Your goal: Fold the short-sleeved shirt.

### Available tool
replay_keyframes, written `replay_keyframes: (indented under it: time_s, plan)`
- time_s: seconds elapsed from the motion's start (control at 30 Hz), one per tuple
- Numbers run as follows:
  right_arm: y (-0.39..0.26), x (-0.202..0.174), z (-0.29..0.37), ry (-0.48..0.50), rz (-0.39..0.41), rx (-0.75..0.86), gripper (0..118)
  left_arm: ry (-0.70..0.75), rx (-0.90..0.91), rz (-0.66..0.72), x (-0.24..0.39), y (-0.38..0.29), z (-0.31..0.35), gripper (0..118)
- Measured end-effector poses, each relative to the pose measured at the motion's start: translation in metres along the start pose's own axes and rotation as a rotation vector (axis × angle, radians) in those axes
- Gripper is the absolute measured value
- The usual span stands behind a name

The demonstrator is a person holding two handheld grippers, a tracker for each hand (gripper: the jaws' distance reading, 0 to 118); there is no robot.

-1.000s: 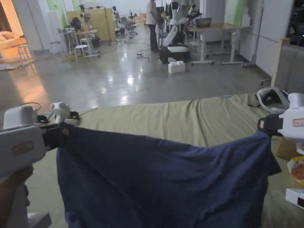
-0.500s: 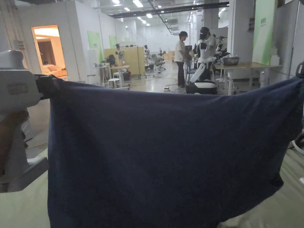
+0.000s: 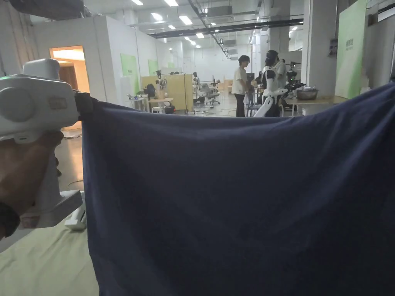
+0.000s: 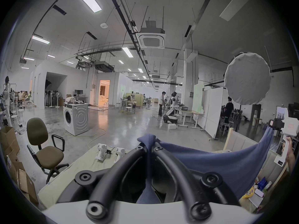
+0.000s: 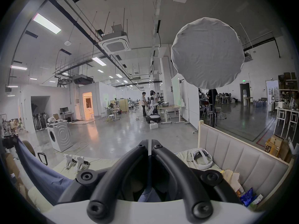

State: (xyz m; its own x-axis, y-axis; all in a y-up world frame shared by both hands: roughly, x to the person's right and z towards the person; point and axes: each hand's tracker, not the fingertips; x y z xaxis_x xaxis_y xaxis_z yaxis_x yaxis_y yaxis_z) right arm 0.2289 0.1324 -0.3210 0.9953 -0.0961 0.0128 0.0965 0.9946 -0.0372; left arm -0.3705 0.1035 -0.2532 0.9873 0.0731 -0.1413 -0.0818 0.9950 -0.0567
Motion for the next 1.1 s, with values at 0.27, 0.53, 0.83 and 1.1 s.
replay_keyframes:
  time_s: [0.27,0.53,0.83,1.1]
  plan:
    - [0.015,-0.027,-0.071,-0.022,0.015,0.045,4,-0.008,0.024,-0.002,0.013,0.000,-0.071,7]
    - [0.022,-0.044,-0.145,-0.075,0.033,0.073,4,0.061,0.014,-0.060,0.017,-0.010,-0.129,7]
    - [-0.033,-0.060,-0.171,-0.067,0.074,0.040,4,0.064,-0.041,-0.046,0.017,-0.067,-0.171,7]
    - [-0.193,-0.020,-0.063,0.020,0.054,-0.168,4,-0.069,-0.254,0.049,0.012,-0.229,-0.086,7]
